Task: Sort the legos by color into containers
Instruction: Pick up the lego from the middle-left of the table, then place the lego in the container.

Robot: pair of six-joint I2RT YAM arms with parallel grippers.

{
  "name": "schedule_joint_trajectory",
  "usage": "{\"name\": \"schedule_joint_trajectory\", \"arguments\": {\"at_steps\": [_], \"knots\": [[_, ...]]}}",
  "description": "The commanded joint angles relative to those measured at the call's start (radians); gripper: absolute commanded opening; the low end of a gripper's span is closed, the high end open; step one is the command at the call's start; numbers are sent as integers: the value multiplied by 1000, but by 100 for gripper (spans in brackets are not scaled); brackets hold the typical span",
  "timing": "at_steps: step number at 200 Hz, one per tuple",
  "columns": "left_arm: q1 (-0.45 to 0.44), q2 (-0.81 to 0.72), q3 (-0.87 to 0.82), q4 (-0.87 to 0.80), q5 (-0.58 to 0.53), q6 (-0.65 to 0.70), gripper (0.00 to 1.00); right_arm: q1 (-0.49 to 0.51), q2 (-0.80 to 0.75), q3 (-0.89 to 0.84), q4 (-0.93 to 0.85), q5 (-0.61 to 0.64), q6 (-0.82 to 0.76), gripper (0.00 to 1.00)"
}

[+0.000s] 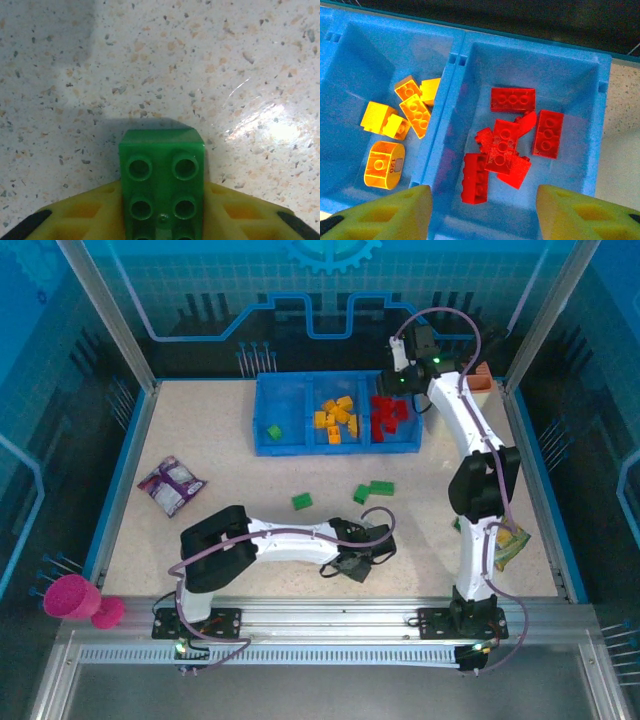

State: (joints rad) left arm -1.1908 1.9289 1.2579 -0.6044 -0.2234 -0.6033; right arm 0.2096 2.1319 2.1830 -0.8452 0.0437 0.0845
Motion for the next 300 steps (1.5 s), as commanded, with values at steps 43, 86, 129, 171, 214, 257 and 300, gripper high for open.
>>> {"name": "schedule_joint_trajectory", "arguments": {"at_steps": [43, 86, 129, 171, 214, 257, 300], "knots": [[196, -206, -24, -59, -72, 102, 30, -10, -297, -394, 76, -4, -1, 62], [485, -283, 158, -44, -218, 387, 30, -10, -510, -732, 172, -47, 45, 64], [748, -143, 338, 46, -179, 466, 28, -9, -627, -914, 204, -86, 81, 65], [890, 116, 558, 54, -92, 431, 26, -6, -668, -966, 217, -129, 104, 65], [923, 326, 778, 23, -47, 412, 25, 17, -665, -950, 165, -123, 115, 64], [935, 487, 938, -22, -7, 403, 25, 34, -699, -959, 161, -120, 98, 65], [936, 542, 973, -32, -14, 408, 26, 35, -732, -906, 91, -83, 62, 67]]}}
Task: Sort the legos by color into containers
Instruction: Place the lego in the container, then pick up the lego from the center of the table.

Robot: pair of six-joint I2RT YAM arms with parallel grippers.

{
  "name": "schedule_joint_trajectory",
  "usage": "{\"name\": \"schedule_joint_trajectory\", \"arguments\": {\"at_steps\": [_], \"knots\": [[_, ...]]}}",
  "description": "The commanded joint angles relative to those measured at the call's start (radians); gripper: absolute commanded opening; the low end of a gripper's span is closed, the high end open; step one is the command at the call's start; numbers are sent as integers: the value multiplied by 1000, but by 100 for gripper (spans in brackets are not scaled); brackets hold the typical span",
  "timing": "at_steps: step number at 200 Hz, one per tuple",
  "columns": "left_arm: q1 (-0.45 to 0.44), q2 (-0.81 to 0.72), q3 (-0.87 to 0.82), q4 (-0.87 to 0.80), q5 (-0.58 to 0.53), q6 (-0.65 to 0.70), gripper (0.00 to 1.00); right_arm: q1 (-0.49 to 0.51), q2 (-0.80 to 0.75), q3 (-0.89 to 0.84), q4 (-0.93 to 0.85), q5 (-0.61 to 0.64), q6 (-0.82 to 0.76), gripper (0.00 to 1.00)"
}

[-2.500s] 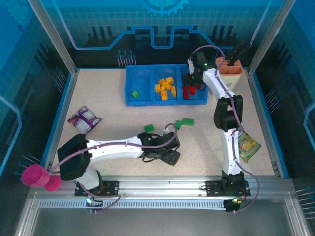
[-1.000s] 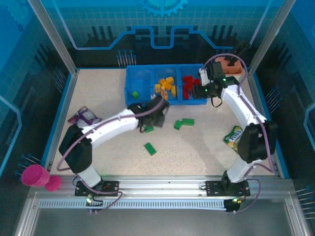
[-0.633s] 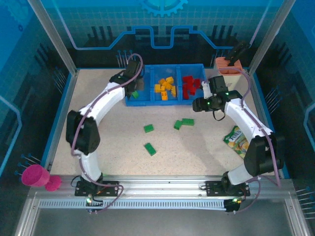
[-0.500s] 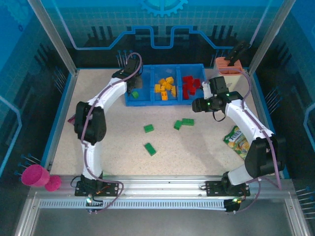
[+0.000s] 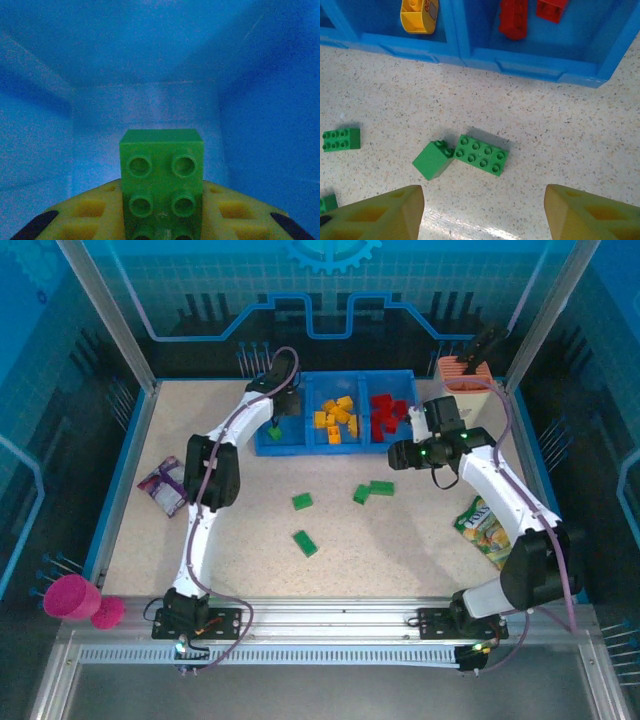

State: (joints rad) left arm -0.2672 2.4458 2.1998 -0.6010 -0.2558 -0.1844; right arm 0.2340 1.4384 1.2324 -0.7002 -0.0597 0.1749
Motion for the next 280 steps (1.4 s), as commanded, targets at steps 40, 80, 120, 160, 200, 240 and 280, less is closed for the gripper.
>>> {"name": "schedule_joint_trajectory", "arguments": {"at_steps": [40, 80, 120, 160, 200, 240, 280], "knots": [[16, 0, 32, -55, 11, -8, 43, -2, -7, 144, -87, -9, -67, 68], [16, -123, -49, -30, -20, 20, 57, -1, 10, 218, -100, -11, -98, 68], [6, -311, -192, -3, -15, 21, 58, -2, -3, 212, -63, -25, -88, 68], [-71, -464, -323, -85, -14, 145, 63, -25, -44, 197, -30, -35, -71, 69], [-261, -592, -544, -59, 7, 169, 64, -87, -94, 149, -21, -48, -31, 75], [-452, -575, -678, 53, 22, 148, 64, -181, -150, 58, 9, -89, 41, 86], [-525, -499, -650, 49, 37, 86, 68, -200, -186, 8, 5, -118, 37, 99]]}}
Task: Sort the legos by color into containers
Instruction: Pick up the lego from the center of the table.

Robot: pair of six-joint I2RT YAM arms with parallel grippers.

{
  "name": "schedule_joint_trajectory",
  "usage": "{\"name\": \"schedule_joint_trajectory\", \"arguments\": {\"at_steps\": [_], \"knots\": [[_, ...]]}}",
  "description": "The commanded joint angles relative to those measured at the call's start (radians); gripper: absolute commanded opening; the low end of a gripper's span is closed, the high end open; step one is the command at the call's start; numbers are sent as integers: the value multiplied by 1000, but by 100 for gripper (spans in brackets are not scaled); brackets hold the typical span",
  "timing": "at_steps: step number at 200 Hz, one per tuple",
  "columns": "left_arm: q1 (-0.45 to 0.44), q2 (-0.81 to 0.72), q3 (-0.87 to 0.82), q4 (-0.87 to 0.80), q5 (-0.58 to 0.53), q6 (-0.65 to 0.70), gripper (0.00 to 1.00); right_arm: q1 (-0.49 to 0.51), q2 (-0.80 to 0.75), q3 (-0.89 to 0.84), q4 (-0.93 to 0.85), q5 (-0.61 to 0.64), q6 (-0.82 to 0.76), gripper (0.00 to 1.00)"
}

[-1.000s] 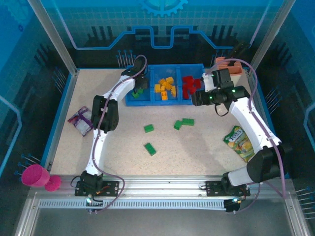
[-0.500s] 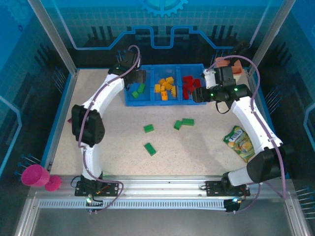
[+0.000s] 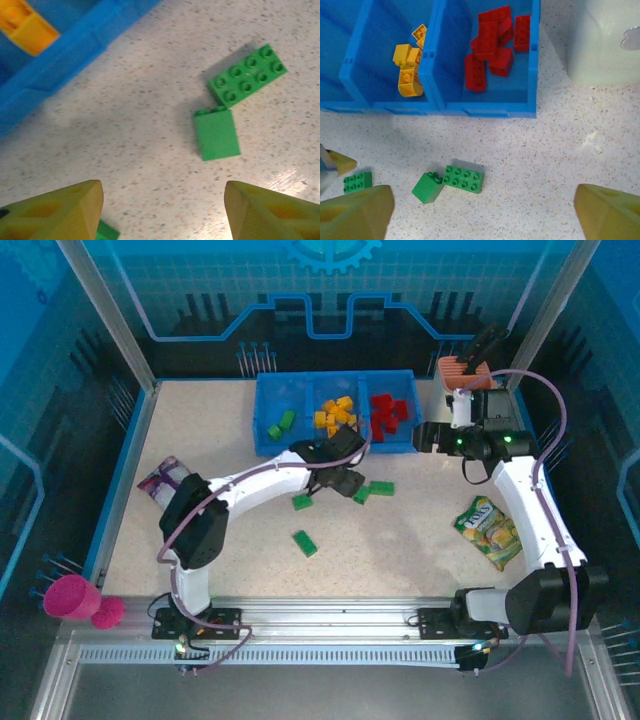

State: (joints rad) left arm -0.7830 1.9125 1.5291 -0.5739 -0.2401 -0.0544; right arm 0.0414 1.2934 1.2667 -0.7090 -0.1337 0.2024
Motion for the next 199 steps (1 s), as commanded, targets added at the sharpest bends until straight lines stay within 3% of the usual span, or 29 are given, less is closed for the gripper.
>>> {"name": "schedule_joint_trajectory", "arguments": {"at_steps": [1, 199], "knots": [[-10, 36, 22, 21, 22, -45, 68, -7, -42, -27, 15, -44, 10, 99], [-50, 239, 158, 7, 79, -108, 71, -9, 30, -61, 68, -67, 14, 100]]}}
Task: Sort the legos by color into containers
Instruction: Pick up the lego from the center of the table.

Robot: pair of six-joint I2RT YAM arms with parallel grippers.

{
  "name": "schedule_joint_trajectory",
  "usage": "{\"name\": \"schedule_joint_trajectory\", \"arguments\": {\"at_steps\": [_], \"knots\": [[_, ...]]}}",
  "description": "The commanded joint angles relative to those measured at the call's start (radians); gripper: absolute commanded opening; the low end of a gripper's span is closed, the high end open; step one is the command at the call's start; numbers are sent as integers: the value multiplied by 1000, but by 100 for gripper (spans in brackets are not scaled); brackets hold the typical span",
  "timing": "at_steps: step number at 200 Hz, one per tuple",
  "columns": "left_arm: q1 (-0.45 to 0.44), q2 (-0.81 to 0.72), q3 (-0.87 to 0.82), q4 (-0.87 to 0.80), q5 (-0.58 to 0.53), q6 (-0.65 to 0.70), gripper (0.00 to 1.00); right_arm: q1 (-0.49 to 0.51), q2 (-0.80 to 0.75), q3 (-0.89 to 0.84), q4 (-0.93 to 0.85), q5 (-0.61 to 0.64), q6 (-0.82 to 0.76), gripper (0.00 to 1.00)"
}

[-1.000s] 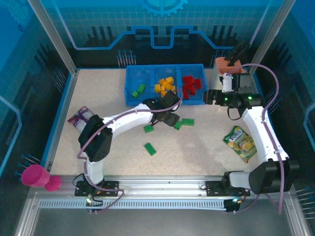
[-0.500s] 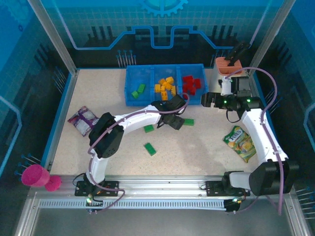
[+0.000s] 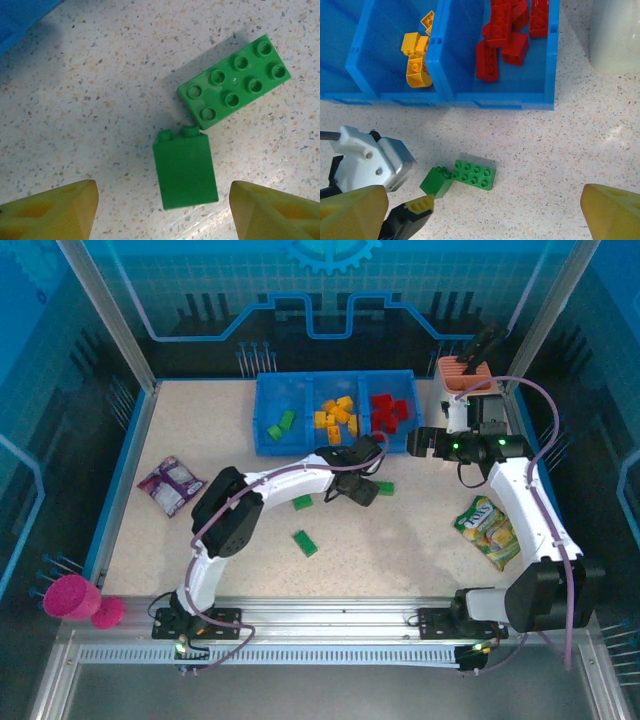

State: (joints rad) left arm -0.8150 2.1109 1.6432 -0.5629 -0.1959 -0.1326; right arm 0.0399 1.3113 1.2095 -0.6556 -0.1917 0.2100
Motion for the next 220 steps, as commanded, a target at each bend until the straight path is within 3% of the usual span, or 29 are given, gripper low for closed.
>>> {"name": "schedule_joint_trajectory", "arguments": {"at_steps": [1, 34, 62, 107, 136, 195, 220], "knots": [[-18, 43, 46, -4, 35, -29, 71, -8, 12, -4, 14, -9, 6, 100], [-23, 93, 88, -29, 38, -46, 68, -8, 14, 0, 9, 0, 5, 100], [-23, 121, 110, -59, 16, -57, 50, -8, 14, 5, 2, 6, 3, 100], [-21, 116, 87, -83, 6, -74, 35, -9, 17, 4, 3, 10, 3, 100], [0, 21, -2, -66, -37, -73, 29, -8, 17, 1, 4, 17, 2, 100], [188, -256, -97, -35, -112, -47, 27, -11, 34, -11, 23, -20, -4, 100], [298, -256, -22, -70, -159, -53, 27, -10, 45, -10, 25, -36, 0, 99]]}}
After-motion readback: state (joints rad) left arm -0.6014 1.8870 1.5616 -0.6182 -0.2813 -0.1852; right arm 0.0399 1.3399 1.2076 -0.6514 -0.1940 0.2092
